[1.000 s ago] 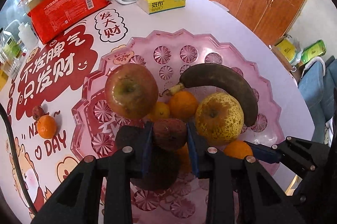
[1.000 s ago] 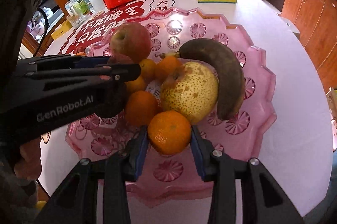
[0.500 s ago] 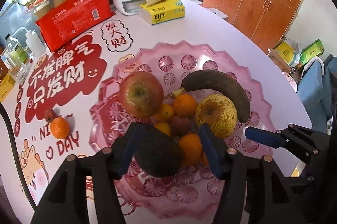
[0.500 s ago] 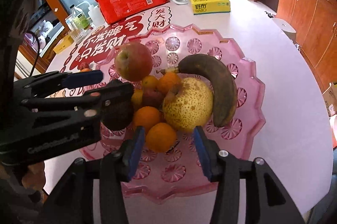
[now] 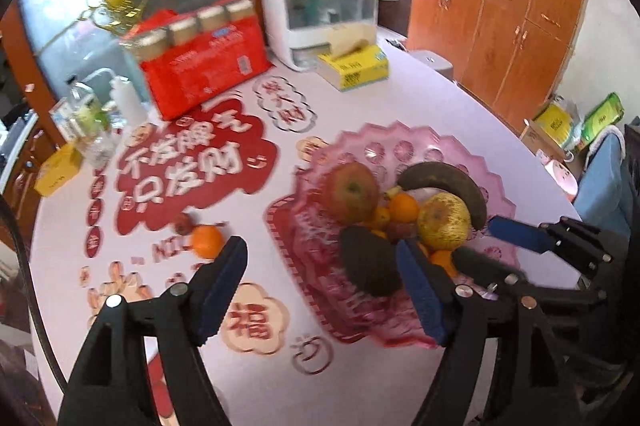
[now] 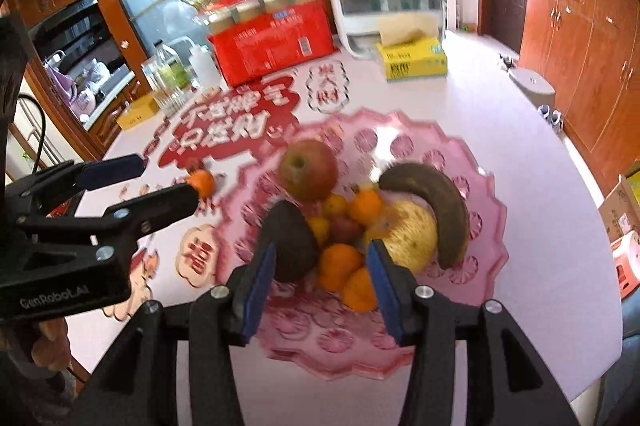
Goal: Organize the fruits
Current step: 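Open the right gripper over the bowl while the left gripper releases the lychee, then move the right gripper to the last mandarin while the left gripper moves to the last lychee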
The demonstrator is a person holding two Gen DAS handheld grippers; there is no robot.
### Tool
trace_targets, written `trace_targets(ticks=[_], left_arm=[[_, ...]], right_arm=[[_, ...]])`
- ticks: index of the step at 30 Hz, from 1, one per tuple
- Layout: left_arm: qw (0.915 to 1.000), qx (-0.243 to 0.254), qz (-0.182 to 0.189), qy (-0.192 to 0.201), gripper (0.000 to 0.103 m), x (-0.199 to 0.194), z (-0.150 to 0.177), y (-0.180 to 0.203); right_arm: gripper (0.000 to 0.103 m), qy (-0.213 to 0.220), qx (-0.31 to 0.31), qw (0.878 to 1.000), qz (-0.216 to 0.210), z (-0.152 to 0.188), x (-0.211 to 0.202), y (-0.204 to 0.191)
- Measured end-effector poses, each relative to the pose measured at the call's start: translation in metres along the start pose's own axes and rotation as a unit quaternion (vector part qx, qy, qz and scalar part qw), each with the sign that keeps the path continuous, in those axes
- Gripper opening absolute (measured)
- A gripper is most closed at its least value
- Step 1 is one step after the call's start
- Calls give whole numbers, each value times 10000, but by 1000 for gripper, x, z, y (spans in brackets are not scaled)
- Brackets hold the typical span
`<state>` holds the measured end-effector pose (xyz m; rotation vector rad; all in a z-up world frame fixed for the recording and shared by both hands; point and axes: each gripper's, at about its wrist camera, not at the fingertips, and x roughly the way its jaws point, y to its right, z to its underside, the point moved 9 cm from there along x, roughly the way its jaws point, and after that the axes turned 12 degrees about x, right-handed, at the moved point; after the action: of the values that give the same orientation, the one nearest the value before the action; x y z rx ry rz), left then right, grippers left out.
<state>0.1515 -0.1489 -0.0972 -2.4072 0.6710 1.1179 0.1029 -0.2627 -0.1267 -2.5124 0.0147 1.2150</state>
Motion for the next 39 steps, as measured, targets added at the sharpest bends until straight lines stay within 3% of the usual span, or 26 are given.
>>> trace_targets(ticks=[15,22,29,39], left_arm=[[9948,-256,-838,525,80,-113,24,-155],[9901,-160,-1212,683,83,-135,29,-221],[9934,1,-1066,431,83,-93,40,-256],[9995,186,-26,-268,83,38,51,-253]], right_arm=[[48,761,-385,9958,-326,-35,-41,-117],[48,937,-439,9943,-273,-48,-35,-161],[48,566,-361,9975,-223,-47,13,-196],[48,47,-253,9996,109,-26,95,-208]])
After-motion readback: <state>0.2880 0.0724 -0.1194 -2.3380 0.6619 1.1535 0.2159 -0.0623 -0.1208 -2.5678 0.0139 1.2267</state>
